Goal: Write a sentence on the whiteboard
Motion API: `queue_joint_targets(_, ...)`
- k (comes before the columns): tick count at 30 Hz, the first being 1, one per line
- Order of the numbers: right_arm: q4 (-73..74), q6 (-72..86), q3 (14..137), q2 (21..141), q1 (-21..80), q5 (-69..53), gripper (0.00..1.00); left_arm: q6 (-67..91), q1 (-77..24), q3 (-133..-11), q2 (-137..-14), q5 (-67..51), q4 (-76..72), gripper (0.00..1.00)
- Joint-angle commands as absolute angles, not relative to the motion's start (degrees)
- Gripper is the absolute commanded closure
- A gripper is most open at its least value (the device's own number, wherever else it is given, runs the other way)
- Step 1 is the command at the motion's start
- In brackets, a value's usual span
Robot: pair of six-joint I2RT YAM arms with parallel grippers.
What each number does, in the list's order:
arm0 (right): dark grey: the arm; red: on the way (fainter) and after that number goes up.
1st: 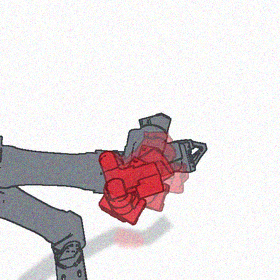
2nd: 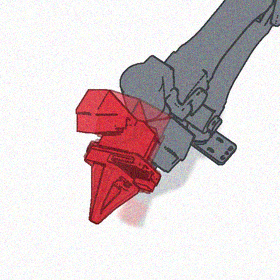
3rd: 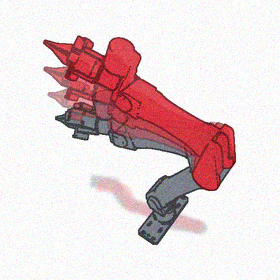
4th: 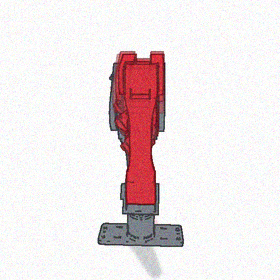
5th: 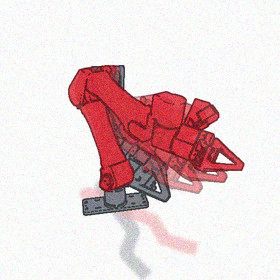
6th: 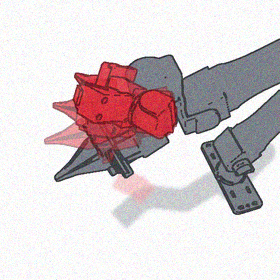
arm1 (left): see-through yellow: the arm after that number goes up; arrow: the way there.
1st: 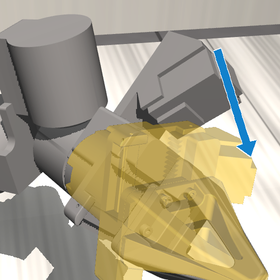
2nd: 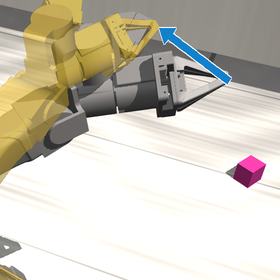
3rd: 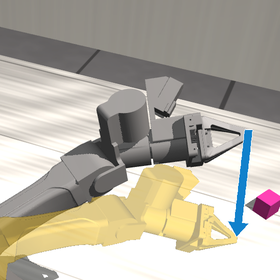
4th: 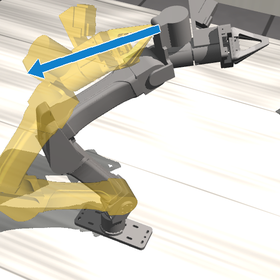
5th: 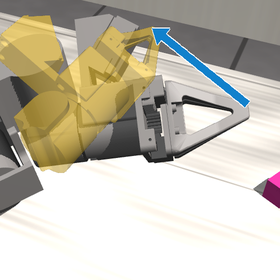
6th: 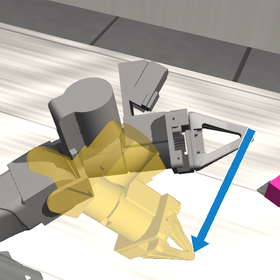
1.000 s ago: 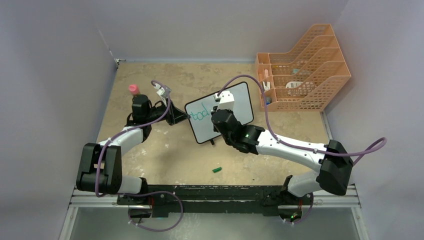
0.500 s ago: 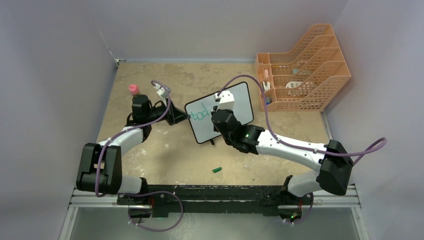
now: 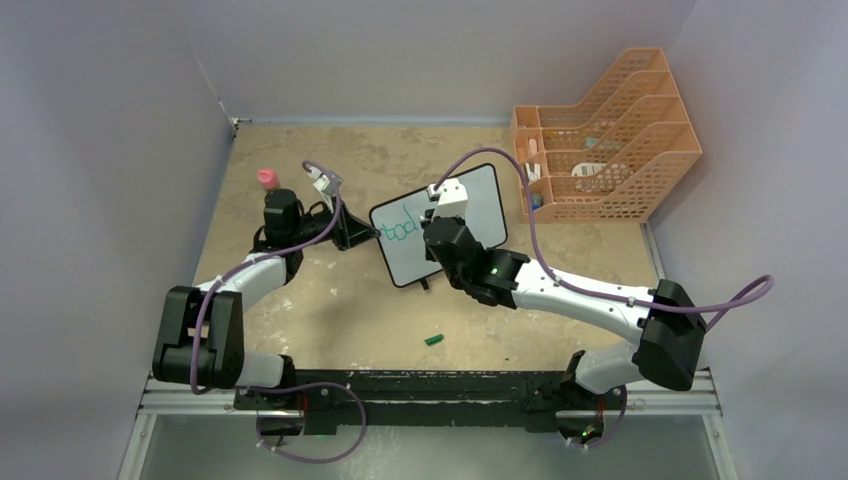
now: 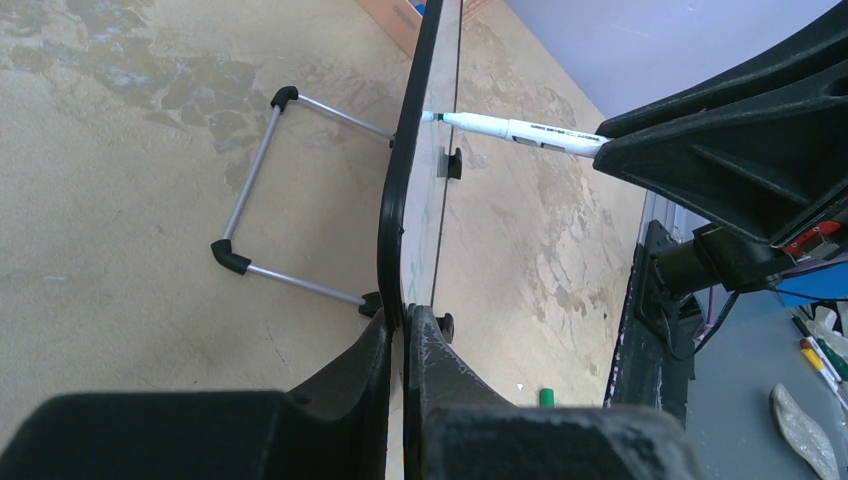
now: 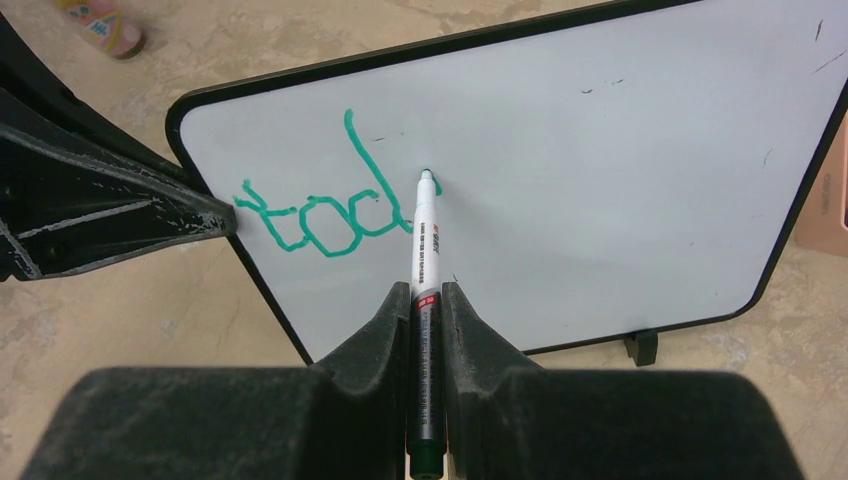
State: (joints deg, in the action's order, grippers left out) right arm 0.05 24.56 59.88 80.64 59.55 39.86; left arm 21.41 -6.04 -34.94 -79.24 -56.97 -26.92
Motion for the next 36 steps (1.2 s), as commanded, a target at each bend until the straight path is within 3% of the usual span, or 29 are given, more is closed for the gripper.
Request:
queue_joint_targets(1, -2.8, 23.3, 62.3, 81.0, 59.2, 40.1, 1.00, 19.1, -6.5, -36.5, -77.7, -57.6, -27.9, 1.00)
queue_joint_targets(36, 2.1, 25.0, 59.3, 79.5, 59.3, 36.1, 1.00, 19.0, -6.6, -36.4, -77.5, -57.5, -27.7, 1.00)
